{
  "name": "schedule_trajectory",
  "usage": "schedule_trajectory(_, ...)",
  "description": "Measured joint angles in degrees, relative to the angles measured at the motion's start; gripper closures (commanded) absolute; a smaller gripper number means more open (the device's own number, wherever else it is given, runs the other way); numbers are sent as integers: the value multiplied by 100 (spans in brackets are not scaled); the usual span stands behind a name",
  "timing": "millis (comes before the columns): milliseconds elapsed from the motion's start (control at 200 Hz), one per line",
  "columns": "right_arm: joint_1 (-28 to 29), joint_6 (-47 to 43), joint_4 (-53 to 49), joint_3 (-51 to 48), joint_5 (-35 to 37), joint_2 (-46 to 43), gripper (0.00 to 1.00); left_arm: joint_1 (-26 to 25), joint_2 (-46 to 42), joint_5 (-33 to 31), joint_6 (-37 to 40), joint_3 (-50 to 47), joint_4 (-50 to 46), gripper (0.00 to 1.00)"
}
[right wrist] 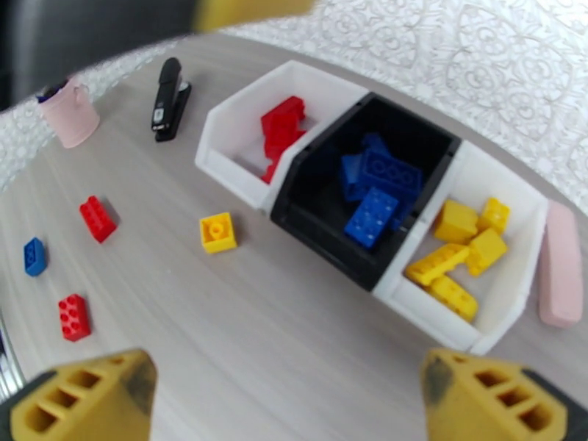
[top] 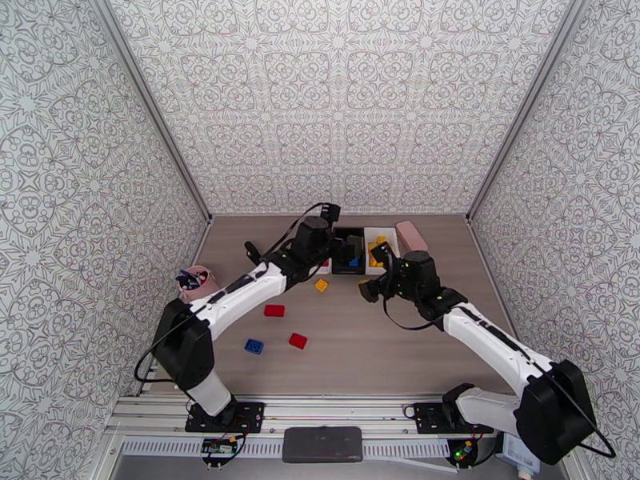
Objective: Sort the legos into containers by color
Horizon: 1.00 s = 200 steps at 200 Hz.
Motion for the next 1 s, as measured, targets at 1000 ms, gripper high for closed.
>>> schedule_trajectory(1000,1486,793,-343,2881,953,4052,8,295,-5045,1200,2192,-4022,-1137,1)
